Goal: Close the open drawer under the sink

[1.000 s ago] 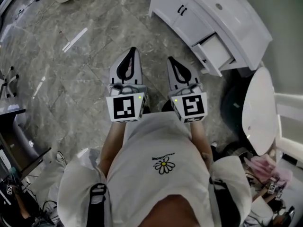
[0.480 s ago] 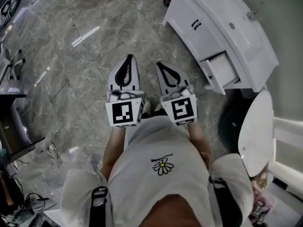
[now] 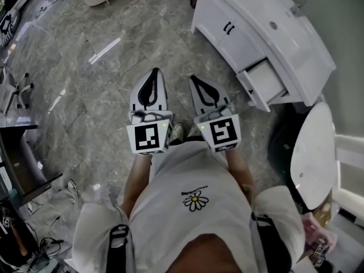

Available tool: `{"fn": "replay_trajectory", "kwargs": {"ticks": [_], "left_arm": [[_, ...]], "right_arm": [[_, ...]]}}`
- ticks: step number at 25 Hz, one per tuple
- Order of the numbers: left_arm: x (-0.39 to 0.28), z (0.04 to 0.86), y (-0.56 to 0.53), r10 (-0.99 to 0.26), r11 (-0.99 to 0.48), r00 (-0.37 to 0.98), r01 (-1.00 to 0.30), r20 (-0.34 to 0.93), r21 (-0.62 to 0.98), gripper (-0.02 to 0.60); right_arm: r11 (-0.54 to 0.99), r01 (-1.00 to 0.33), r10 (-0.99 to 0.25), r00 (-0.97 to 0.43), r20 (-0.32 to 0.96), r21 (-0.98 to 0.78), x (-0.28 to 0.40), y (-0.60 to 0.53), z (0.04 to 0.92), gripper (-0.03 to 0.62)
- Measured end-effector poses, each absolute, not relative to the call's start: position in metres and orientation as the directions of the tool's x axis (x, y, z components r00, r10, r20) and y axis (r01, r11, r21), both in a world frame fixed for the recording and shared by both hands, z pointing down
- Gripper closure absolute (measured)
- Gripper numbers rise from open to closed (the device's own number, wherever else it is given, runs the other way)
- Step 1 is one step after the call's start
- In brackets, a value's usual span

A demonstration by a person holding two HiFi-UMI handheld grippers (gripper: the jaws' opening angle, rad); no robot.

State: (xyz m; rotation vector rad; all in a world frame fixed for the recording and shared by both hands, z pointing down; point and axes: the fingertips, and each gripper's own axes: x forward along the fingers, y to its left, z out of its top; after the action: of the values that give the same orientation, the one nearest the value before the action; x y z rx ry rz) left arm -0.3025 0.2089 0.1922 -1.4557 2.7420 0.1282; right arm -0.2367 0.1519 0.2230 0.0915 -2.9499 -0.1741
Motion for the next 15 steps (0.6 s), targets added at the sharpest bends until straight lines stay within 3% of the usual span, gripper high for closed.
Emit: {"fn": "replay_trajectory", "kwargs": {"ticks": [9, 15], "left_arm": [[-0.262, 0.188, 0.125, -0.894, 0.449, -0.448, -0.894, -0.018, -0.013, 0.561], [-0.202, 0.181, 0.038, -0.97, 0.241, -0.239, -0.97, -0.04, -0.036, 0.561]], "right_arm": [[0.973, -0.224, -0.231, -0.959, 0.164, 0.062, -0.183, 0.07, 0.227, 0.565], [0.896, -0.445, -0.441, -0.887, 0.14, 0.004, -0.116, -0.005, 0.232, 0.565]]}}
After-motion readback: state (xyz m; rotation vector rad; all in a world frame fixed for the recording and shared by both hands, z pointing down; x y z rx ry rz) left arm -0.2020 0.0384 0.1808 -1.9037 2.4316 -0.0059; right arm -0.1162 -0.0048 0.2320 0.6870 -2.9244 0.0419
